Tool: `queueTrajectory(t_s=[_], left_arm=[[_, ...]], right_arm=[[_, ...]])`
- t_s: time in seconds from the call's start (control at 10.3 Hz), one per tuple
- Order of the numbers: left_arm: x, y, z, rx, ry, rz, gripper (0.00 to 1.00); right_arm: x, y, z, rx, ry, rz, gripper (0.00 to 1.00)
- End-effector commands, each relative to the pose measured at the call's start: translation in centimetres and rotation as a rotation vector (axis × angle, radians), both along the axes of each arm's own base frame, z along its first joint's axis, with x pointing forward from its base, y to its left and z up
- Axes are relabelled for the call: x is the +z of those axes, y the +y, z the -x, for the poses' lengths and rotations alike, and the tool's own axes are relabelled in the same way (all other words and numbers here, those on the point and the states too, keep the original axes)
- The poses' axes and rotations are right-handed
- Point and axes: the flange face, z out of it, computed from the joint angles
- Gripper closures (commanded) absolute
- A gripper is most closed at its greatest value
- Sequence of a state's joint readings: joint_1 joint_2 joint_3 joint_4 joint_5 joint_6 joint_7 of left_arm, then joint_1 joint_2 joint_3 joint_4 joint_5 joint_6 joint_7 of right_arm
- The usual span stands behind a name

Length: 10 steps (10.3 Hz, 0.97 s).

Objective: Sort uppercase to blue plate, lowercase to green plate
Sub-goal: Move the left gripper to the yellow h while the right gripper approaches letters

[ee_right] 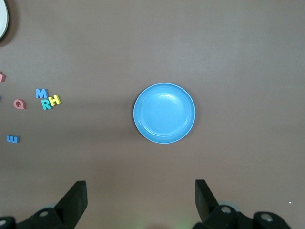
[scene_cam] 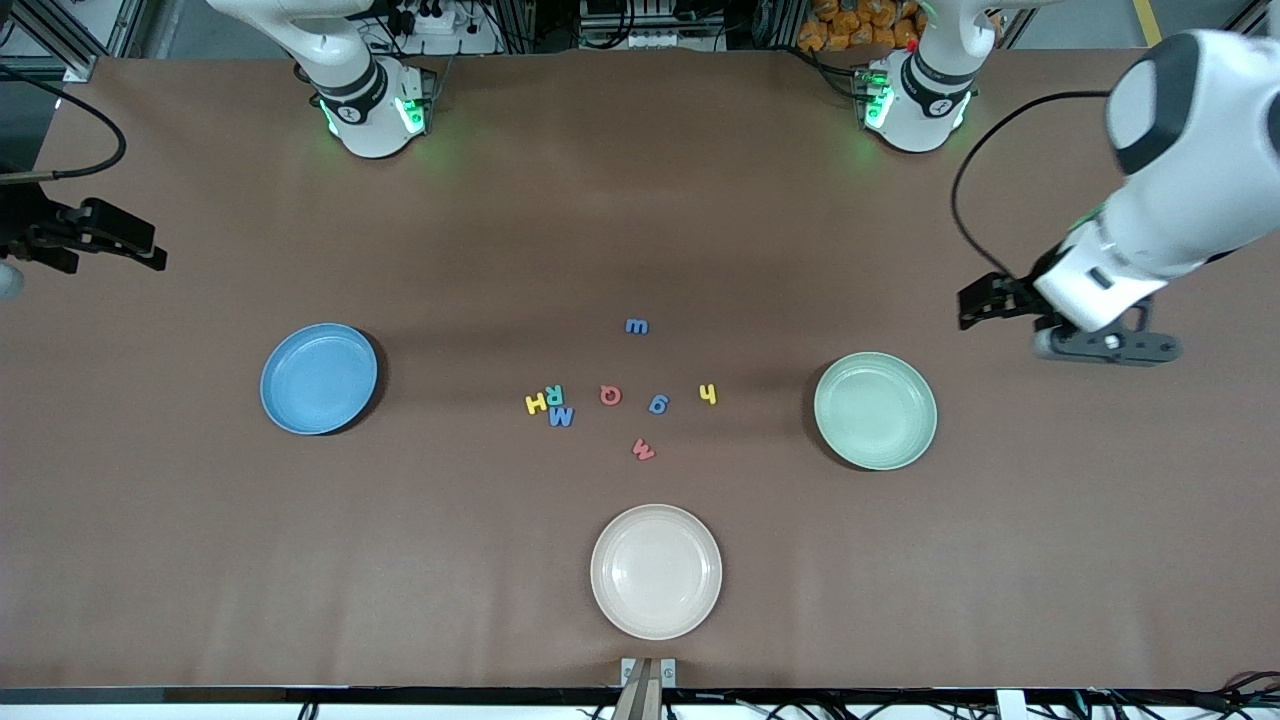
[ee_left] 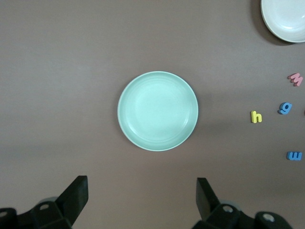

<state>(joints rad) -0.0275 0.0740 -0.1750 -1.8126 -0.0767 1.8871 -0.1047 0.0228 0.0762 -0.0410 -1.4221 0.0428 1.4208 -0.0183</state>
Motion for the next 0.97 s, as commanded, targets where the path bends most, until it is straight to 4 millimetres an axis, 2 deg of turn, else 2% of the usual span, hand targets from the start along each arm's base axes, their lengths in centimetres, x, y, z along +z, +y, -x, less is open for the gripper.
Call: queueTrajectory(t_s=[0.0,0.19,0.39,0.68,0.87], left_arm=[[-2.2,-2.7,-0.2,0.027,0.015,0.012,0.0],[-4.0,-3.8,-0.7,0.048,0.031,0.01,0.0],[-6.8,-5.8,-1.2,0.067,0.045,-0.014,0.0],[-10.8,-12.8,-2.3,0.101,0.064,-0.059,0.0],[-14.2,-17.8,-2.3,0.115,0.073,-0.088,0.0]], right_arm=[[0.4,0.6,-0.1,-0.002,-0.005,-0.005,0.0],[0.2,1.0,-0.2,0.004,-0.003,-0.008,0.0],[-0.1,1.5,-0.3,0.011,-0.006,-0.009,0.0],[-1.0,2.4,-0.8,0.024,-0.003,-0.011,0.0],[-1.9,2.9,-1.1,0.029,-0.003,-0.014,0.0]])
